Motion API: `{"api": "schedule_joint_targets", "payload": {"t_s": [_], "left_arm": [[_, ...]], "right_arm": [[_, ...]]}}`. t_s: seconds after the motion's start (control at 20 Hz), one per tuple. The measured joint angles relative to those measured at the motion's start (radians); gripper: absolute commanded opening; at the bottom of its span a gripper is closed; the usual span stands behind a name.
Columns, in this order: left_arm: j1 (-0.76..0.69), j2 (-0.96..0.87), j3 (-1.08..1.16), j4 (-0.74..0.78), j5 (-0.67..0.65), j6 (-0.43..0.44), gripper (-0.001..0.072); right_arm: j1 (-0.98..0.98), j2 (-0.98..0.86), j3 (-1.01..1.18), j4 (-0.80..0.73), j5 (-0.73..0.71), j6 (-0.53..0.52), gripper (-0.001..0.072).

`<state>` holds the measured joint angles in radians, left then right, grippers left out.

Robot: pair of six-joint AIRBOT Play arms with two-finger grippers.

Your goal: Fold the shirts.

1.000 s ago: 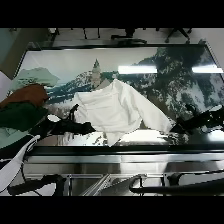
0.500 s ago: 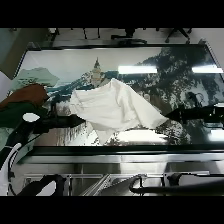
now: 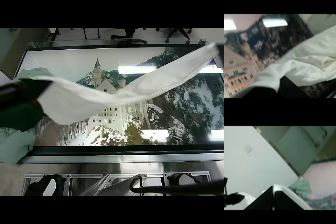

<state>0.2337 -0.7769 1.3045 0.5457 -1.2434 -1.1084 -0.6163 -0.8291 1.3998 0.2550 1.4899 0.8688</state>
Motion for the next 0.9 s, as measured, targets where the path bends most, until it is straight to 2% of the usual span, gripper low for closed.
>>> {"api": "schedule_joint_targets", "payload": {"t_s": [0.3, 0.45, 0.7, 0.9], "left_arm": [[0.124, -0.029, 0.567, 0.003, -0.060, -0.060, 0.0011], [0.167, -0.092, 0.721, 0.007, -0.088, -0.088, 0.0011], [0.192, -0.183, 0.616, 0.011, -0.127, -0.097, 0.0011], [0.091, -0.294, 0.448, 0.003, -0.109, -0.051, 0.0011]], "right_arm": [[-0.031, 0.172, 0.145, 0.099, -0.198, -0.037, 0.0021], [-0.035, 0.216, 0.162, 0.087, -0.263, -0.072, 0.0021], [-0.035, 0.233, 0.148, -0.078, -0.333, -0.092, 0.0020], [0.007, 0.197, 0.006, -0.154, -0.361, -0.112, 0.0020]]}}
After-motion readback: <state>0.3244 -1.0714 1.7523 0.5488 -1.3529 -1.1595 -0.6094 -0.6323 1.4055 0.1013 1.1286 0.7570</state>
